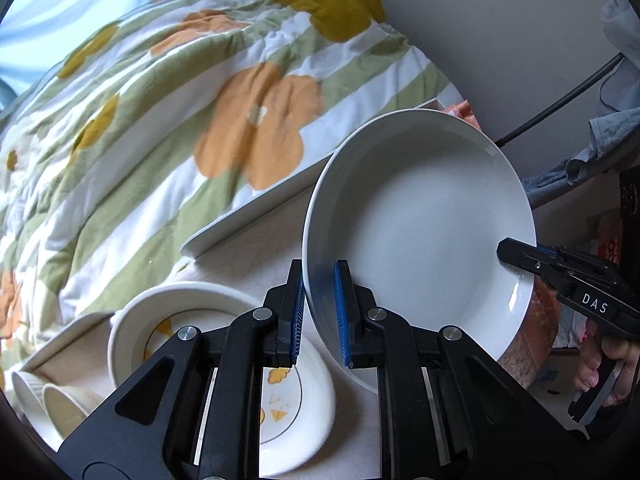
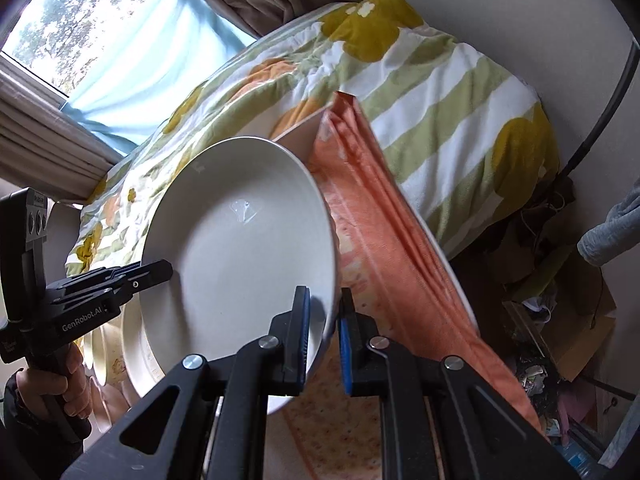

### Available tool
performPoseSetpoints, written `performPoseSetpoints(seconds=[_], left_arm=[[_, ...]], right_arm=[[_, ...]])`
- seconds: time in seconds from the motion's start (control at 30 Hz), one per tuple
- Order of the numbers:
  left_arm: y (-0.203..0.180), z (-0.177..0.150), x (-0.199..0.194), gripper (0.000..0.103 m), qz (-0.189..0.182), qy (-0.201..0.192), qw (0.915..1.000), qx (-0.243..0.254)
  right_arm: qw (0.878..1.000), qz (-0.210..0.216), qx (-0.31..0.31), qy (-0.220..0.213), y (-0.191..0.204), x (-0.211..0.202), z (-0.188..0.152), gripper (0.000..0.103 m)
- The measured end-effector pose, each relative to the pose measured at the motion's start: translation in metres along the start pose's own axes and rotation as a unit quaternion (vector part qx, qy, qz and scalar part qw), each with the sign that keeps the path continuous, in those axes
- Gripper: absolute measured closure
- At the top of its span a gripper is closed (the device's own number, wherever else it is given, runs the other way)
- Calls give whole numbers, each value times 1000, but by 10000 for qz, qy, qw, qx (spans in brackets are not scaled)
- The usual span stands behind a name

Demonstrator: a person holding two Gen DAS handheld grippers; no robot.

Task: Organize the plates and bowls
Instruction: 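Lift the white plate with both grippers and carry it over the yellow bowl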

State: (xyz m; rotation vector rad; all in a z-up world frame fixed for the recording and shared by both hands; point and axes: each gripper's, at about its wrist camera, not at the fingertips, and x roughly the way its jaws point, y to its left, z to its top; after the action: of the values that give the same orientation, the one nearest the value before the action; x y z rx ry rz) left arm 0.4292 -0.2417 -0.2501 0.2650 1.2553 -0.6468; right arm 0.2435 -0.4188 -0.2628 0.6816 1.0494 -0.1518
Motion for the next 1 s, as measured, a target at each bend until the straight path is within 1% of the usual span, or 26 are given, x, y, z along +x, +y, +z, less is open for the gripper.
performPoseSetpoints(seconds=[0.07, 0.23, 0.4, 0.53, 0.67, 0.8, 0.9, 1.0], left_arm=[[2, -11, -17, 91, 71, -125, 9998, -116], [13, -53, -59, 91, 265, -428, 9980, -392], [27, -108, -96, 91, 502, -643, 9943, -692], [40, -155, -116, 91, 630, -741, 9901, -1017], [50, -210, -127, 91, 684, -761, 9857, -1342], [57, -261, -130, 91, 688, -703, 9821, -1608], [59, -291, -127, 90, 689, -627, 9807, -1719], [61, -316, -123, 90, 693, -569, 9771, -1930]], right_arm=[[9999, 69, -120, -20, 11, -9, -4, 91], [9986, 240, -458, -60, 40, -26, -22, 91], [9954, 462, -839, -4, 74, -34, -53, 91], [9920, 585, -1119, 84, 97, -37, -82, 91], [9879, 646, -1393, 225, 114, -37, -117, 91], [9845, 642, -1588, 382, 126, -34, -153, 91], [9817, 626, -1719, 531, 131, -29, -176, 91], [9787, 605, -1838, 685, 133, -21, -192, 91]])
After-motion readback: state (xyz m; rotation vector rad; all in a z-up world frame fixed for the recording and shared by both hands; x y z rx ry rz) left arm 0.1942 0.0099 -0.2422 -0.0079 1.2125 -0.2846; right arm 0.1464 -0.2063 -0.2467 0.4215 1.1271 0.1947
